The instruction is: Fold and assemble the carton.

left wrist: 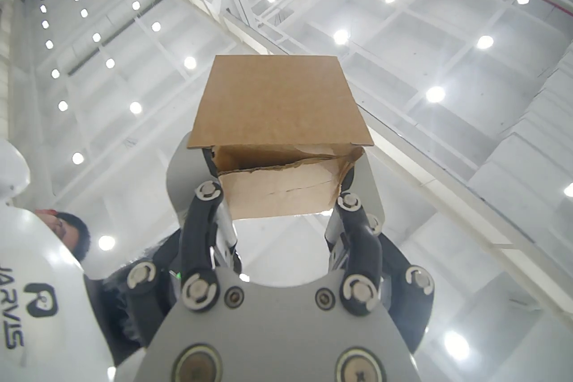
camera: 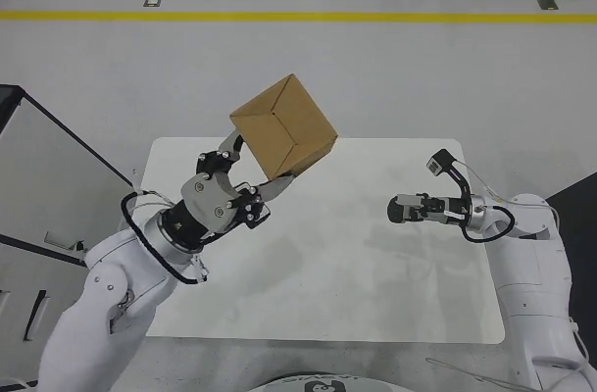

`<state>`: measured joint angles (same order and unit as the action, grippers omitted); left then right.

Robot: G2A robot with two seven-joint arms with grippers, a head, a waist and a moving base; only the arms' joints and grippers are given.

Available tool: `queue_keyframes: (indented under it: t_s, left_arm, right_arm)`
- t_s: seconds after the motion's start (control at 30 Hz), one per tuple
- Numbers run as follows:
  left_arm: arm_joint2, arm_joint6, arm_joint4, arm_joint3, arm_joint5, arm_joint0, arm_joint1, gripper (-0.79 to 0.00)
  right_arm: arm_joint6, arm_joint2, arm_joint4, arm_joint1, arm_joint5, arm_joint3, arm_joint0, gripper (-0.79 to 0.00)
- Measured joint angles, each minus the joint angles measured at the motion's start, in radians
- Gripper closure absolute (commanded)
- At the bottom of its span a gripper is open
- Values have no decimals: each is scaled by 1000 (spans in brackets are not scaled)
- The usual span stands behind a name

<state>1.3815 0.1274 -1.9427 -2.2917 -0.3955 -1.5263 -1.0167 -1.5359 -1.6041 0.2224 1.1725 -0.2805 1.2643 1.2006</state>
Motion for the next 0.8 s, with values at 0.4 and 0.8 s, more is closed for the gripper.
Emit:
queue_keyframes:
  t_s: [0.4, 0.8]
  left_arm:
    - [15, -6, 394, -32, 33, -7, 3, 0]
    - [6, -60, 712, -58, 4, 29, 7, 0]
  right_arm:
    - [0, 0, 0, 0, 0, 0, 0, -785]
    - [0, 0, 0, 0, 0, 0, 0, -785]
